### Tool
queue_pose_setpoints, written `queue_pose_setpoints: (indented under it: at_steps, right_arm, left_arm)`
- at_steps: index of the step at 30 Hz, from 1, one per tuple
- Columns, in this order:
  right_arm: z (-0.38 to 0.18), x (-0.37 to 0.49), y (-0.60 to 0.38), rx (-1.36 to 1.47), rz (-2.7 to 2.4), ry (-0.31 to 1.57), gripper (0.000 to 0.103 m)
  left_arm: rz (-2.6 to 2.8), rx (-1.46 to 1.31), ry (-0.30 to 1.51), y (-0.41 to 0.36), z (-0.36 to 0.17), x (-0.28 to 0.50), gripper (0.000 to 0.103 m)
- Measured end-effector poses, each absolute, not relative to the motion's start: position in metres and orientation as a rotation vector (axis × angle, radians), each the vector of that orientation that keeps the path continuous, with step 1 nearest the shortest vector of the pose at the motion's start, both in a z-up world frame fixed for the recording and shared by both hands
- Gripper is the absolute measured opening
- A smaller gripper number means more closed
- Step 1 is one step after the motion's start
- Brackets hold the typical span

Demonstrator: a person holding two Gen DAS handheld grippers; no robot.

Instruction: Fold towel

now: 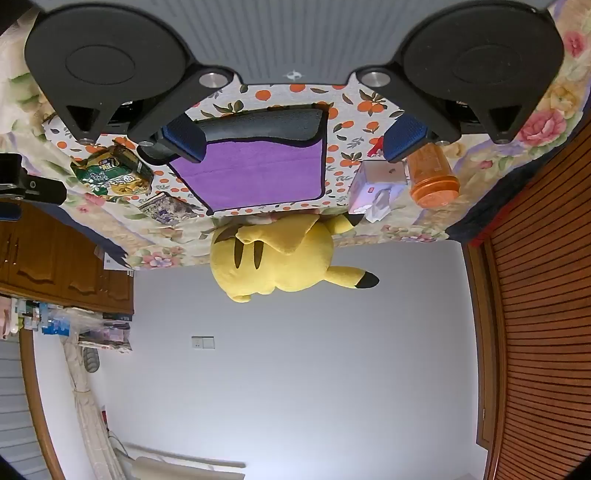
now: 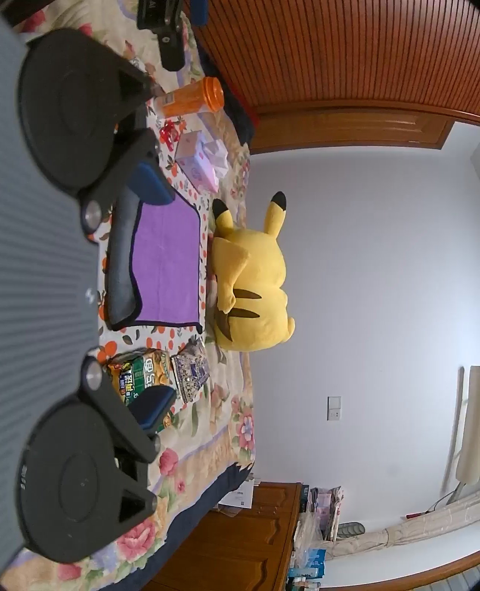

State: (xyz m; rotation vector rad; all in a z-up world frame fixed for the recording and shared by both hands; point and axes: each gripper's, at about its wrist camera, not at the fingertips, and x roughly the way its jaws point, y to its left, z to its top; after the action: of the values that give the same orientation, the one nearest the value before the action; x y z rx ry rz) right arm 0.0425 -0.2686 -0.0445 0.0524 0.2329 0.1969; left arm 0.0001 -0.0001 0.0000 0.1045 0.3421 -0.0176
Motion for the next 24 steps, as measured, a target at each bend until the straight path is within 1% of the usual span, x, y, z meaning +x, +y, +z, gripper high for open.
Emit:
queue_pose_setpoints:
  at_steps: [24]
  right_arm:
    - [-0.0437,0.0423,-0.2660,0.049,0.196,0.233,0.103]
  left_arm:
    - [-0.017,0.108,0.337,0.0000,-0.0001,-0.0001,0.103]
